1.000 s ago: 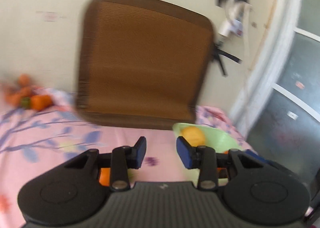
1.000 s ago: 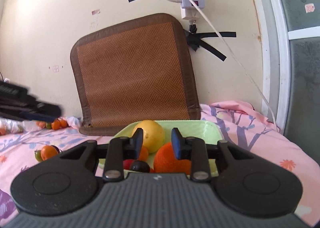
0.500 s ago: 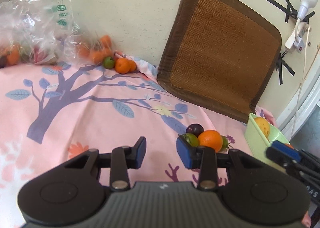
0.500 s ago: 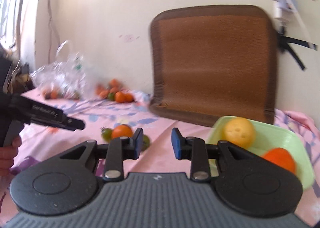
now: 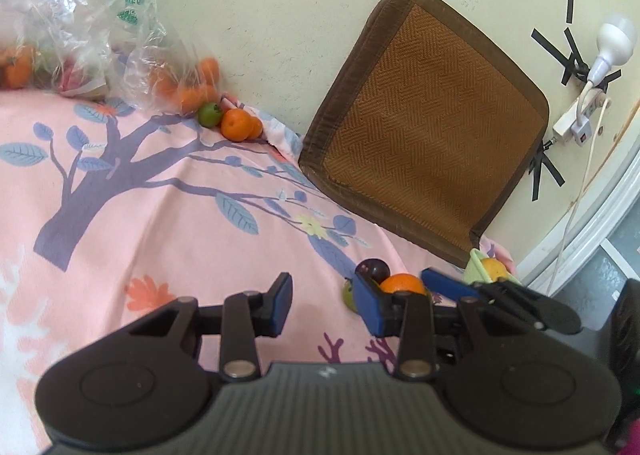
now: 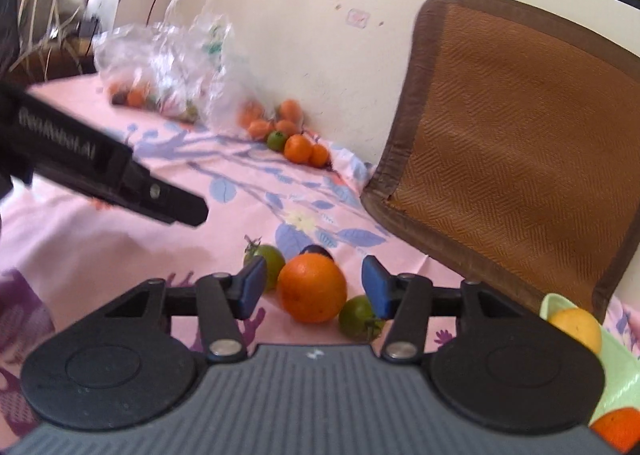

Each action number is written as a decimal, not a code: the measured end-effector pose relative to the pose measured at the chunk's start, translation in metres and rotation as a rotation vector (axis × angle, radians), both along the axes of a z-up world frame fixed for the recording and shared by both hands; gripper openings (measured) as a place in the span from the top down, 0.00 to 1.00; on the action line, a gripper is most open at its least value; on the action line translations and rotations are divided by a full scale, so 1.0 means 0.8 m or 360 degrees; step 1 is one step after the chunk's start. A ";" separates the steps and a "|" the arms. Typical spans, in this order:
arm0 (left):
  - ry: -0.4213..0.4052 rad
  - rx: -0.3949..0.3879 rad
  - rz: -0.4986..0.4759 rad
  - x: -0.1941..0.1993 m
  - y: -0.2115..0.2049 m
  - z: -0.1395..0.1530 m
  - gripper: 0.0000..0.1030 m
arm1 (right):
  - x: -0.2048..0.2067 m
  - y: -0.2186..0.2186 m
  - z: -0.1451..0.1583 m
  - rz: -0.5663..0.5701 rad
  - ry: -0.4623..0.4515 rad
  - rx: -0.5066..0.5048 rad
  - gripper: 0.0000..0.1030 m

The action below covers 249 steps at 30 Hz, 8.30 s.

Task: Organize fruits

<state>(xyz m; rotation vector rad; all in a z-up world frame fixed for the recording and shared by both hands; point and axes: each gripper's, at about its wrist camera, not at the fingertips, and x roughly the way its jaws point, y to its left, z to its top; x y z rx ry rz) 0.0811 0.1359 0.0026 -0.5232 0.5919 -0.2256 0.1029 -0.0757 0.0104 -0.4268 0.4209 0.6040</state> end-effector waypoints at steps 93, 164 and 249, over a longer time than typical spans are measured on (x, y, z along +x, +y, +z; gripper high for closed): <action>0.0003 0.0654 -0.0008 -0.026 -0.123 0.034 0.62 | -0.090 -0.231 0.032 -0.0760 -0.0199 0.0915 0.50; -0.0303 0.0921 -0.0067 -0.072 -0.171 0.015 0.43 | -0.134 -0.183 -0.003 -0.1019 0.0070 0.1076 0.46; -0.0101 0.0589 -0.0047 0.027 -0.130 0.037 0.22 | -0.067 -0.120 0.009 -0.0476 0.0175 0.0495 0.71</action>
